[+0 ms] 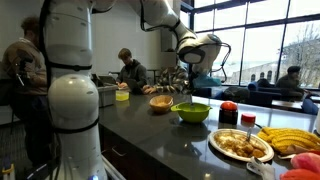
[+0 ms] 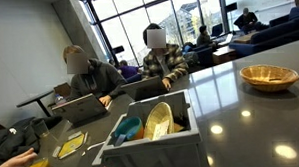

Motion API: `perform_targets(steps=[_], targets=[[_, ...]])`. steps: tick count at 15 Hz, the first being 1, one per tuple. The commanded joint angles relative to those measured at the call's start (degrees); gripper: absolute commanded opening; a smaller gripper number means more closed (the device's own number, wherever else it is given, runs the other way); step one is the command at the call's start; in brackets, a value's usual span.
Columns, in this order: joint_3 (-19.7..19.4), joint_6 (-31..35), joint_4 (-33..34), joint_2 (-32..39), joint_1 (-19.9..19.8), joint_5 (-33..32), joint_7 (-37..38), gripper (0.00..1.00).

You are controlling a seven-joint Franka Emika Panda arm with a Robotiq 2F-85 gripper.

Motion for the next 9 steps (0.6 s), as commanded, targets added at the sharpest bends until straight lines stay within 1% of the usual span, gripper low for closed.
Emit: perform_targets(steps=[1, 9], targets=[[-0.96, 0.92, -1.01, -0.80, 0.95, 1.50, -1.02, 0.03], [-1.85, 2.09, -1.96, 0.71, 0.57, 1.00, -0.74, 0.03]])
